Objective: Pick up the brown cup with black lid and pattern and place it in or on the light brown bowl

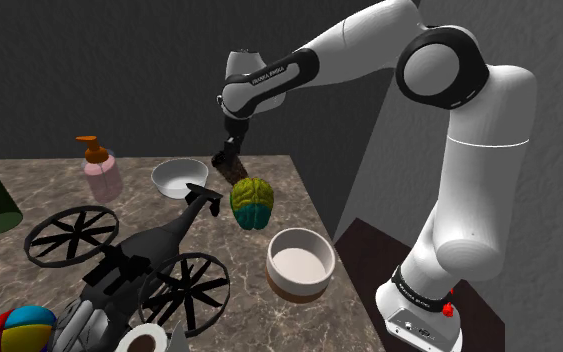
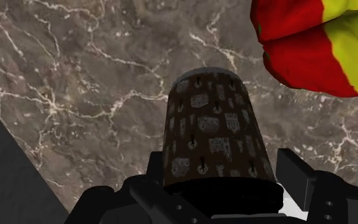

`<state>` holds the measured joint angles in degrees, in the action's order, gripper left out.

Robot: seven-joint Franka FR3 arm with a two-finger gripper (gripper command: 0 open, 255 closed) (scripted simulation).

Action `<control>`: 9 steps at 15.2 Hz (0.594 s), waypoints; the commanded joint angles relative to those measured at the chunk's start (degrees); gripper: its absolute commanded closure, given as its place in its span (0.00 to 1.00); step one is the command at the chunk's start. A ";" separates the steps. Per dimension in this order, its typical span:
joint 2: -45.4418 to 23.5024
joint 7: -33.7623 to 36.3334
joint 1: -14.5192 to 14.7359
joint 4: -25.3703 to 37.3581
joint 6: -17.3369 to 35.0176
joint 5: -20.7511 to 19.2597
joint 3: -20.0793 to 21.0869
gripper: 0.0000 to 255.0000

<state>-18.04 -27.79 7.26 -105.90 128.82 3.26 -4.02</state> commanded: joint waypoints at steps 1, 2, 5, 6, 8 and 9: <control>0.73 0.15 0.05 0.78 -1.48 -0.12 -0.03 1.00; 1.06 0.19 0.06 1.13 -2.15 -0.17 -0.04 1.00; 1.97 0.31 0.08 2.25 -4.17 -0.30 -0.09 1.00; 2.25 0.35 0.09 2.65 -4.85 -0.35 -0.10 1.00; 2.78 0.43 0.10 3.49 -6.22 -0.42 -0.13 1.00; 3.03 0.46 0.10 3.93 -6.91 -0.46 -0.14 1.00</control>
<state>-15.09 -27.27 7.42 -102.64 122.63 2.81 -4.13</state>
